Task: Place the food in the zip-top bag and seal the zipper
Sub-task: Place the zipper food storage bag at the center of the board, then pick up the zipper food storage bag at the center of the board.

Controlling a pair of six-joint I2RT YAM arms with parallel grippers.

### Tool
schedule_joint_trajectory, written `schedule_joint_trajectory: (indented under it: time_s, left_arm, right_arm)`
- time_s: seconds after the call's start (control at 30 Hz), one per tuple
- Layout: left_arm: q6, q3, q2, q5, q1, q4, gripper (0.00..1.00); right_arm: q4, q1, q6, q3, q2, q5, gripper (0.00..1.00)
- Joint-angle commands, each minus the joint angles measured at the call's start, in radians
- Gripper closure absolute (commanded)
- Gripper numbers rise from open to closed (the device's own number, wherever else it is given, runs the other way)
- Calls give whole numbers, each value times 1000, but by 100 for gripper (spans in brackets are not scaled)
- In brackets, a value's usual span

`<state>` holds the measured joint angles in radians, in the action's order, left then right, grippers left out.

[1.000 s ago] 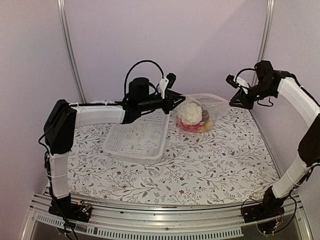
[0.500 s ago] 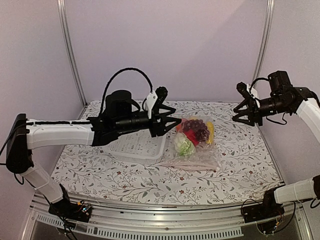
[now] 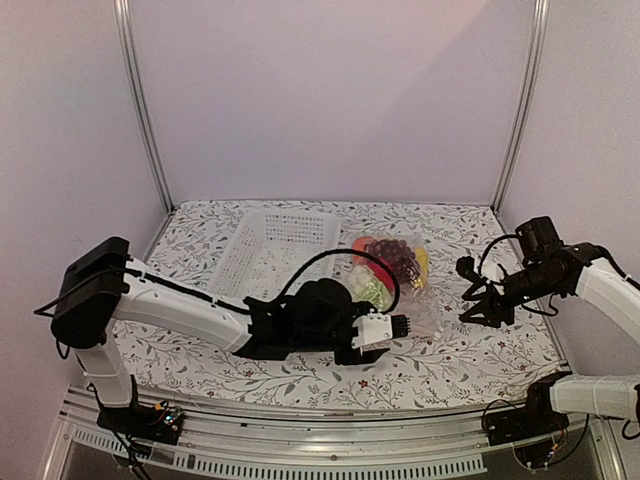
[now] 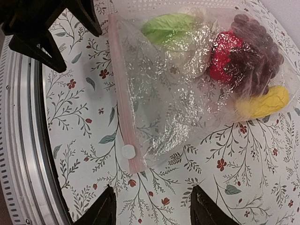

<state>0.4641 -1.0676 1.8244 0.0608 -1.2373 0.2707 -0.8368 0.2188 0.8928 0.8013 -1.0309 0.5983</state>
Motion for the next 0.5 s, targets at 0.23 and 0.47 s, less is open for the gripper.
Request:
schedule_joint_trajectory:
  time_s: [0.23, 0.47]
  left_arm:
    - [440, -109, 295, 563, -121, 308, 26]
    - [563, -159, 386, 601, -120, 426, 28]
  right_arm:
    - [67, 15, -4, -57, 46, -46, 47]
    - [64, 16, -3, -51, 49, -57, 47]
